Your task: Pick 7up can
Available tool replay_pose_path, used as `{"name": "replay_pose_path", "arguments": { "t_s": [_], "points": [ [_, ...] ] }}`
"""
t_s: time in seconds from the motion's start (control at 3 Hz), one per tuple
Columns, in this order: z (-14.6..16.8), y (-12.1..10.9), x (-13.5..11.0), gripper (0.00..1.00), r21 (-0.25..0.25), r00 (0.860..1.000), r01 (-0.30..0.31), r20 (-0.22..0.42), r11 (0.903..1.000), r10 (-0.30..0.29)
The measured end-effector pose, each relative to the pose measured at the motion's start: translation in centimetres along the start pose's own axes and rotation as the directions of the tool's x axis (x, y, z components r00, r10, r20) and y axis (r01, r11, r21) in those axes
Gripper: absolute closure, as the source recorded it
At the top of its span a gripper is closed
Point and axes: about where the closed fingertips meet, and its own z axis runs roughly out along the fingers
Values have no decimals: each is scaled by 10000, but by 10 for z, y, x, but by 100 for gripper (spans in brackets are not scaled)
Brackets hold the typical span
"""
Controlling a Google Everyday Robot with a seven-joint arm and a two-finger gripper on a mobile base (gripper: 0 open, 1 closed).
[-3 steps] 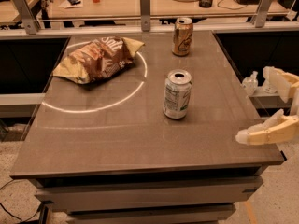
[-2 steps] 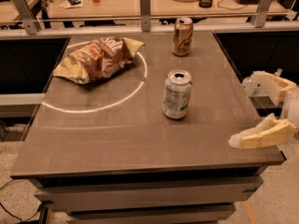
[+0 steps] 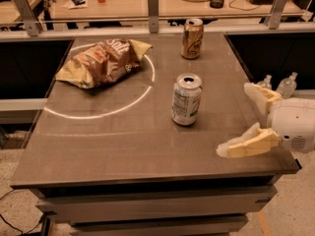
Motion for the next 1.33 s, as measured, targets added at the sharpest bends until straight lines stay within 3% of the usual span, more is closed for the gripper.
{"name": "replay_pose_path", "arguments": {
  "t_s": [0.67, 1.33],
  "points": [
    [59, -9, 10, 0, -306, 9976, -266, 639, 9992, 285],
    [105, -16, 0, 0, -605, 9915, -79, 1291, 9981, 157]
  ]
}}
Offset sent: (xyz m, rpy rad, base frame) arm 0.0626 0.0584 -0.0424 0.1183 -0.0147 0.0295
